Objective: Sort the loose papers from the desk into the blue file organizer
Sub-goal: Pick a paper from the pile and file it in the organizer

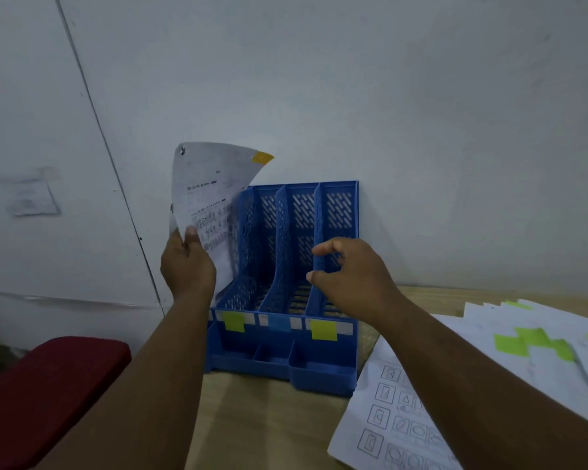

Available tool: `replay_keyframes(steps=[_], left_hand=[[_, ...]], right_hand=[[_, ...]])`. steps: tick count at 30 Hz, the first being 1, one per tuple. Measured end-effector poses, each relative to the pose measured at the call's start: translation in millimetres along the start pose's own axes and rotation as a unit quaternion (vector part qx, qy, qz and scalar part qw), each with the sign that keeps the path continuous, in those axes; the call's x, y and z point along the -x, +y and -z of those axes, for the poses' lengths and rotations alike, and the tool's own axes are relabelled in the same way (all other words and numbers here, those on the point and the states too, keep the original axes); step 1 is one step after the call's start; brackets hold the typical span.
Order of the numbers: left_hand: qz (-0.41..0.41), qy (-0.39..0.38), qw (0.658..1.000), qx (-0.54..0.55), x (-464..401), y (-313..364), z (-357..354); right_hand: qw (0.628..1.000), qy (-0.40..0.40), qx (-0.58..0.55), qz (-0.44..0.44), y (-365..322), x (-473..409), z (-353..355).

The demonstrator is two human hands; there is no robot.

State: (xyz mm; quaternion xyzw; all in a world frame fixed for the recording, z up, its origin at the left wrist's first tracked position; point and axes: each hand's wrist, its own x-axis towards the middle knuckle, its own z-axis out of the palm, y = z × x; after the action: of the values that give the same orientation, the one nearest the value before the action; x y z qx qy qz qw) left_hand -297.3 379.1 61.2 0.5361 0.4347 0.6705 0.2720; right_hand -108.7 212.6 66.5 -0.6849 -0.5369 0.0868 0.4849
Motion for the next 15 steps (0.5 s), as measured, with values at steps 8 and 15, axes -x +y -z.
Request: replay_keyframes(steps=[8,15], left_hand=[[0.013,-0.115,0.972,-0.203,5,-26,4],[-0.008,-0.105,0.964,-0.246,3,-22,11]], right_hand=[[1.0,-0.003,-0.007,-0.015,9,1,-3],[1.0,-0.002,-0.011,-0.02,10,3,-4]])
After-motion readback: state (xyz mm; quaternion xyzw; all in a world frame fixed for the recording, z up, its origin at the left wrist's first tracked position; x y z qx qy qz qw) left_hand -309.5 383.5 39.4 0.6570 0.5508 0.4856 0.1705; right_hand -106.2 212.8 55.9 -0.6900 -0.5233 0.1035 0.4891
